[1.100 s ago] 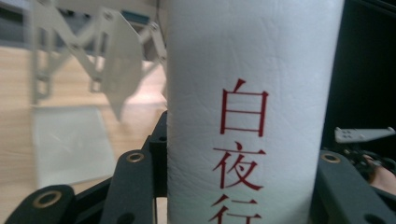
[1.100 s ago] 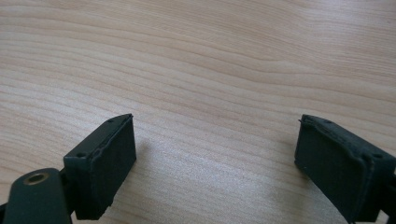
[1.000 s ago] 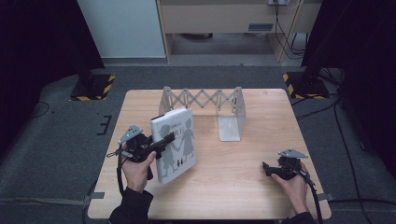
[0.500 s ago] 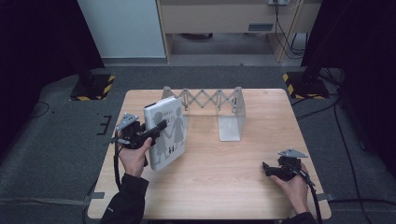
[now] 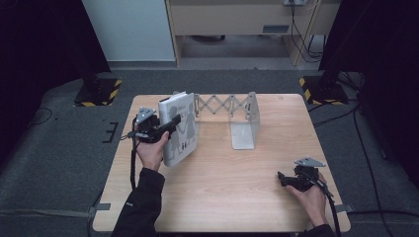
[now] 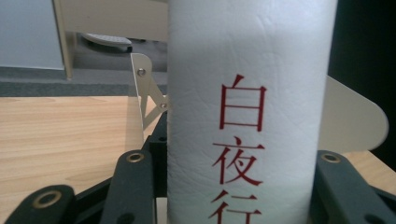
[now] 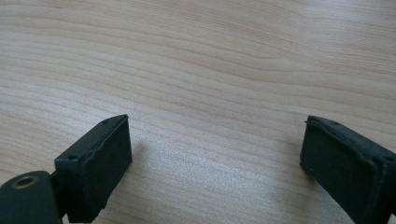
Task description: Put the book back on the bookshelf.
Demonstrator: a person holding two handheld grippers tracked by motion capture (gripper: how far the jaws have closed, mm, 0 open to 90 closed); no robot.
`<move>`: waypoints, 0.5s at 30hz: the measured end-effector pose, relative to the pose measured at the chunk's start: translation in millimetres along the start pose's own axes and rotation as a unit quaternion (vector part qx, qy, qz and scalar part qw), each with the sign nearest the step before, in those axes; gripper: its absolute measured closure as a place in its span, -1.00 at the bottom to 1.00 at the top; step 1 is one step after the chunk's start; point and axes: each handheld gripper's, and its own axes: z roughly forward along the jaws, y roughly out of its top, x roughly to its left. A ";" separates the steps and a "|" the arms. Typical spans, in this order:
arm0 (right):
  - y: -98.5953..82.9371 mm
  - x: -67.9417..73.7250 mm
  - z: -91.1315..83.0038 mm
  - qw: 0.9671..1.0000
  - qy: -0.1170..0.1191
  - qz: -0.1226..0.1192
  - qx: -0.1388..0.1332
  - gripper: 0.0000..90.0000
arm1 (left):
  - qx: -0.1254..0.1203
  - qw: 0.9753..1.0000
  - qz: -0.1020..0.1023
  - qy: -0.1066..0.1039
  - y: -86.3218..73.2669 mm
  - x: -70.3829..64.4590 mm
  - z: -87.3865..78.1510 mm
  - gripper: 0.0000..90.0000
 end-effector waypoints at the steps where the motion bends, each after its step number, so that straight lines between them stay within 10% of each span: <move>1: 0.0 -0.1 0.0 1.000 0.000 -0.001 0.000 -0.79 | -0.003 1.000 -0.001 0.002 -0.4 0.5 3.0 0.17; 15: 0.0 0.0 0.0 1.000 0.000 0.000 0.000 -0.79 | -0.004 1.000 0.018 0.022 -9.1 0.2 32.1 0.17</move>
